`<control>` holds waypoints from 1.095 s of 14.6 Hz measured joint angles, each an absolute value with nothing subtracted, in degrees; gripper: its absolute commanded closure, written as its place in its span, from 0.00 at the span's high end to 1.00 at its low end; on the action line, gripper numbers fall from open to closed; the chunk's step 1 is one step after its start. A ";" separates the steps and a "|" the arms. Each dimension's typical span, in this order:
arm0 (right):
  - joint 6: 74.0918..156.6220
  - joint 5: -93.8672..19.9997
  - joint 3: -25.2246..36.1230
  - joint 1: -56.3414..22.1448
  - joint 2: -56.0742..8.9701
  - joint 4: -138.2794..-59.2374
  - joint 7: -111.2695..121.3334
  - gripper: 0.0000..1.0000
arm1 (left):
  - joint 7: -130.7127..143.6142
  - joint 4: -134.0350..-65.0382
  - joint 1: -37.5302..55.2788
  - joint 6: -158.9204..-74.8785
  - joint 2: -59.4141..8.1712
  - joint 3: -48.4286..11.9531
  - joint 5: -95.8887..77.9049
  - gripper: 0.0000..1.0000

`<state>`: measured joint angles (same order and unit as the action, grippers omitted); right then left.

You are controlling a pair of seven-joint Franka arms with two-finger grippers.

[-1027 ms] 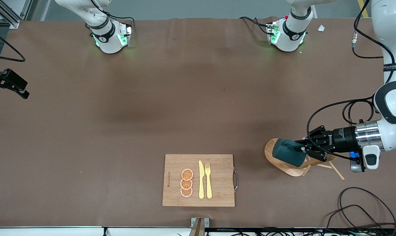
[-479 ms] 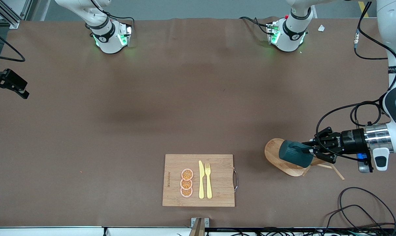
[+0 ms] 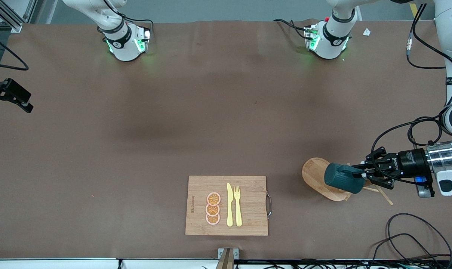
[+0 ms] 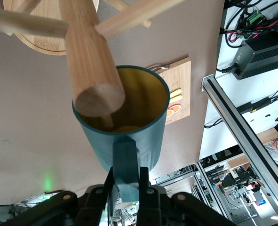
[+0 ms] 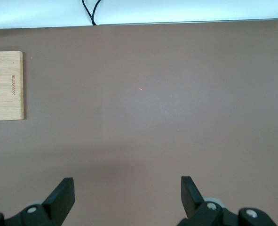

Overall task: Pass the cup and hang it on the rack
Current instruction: 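Lower the mug onto the rack peg with the left gripper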

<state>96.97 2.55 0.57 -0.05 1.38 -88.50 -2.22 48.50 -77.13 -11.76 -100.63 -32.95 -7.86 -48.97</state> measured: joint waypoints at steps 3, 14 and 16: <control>96.97 2.55 0.57 -0.05 1.38 -88.50 -2.22 1.00 | 48.50 -77.13 -12.88 -100.63 -33.56 -7.85 -49.93 0.00; 96.90 2.55 0.62 -0.03 1.38 -88.50 -2.22 1.00 | 48.73 -77.14 -14.93 -99.21 -33.99 -7.86 -50.23 0.00; 96.90 2.55 0.66 0.04 1.38 -88.50 -2.22 1.00 | 48.76 -77.14 -14.92 -99.18 -34.11 -7.90 -50.23 0.03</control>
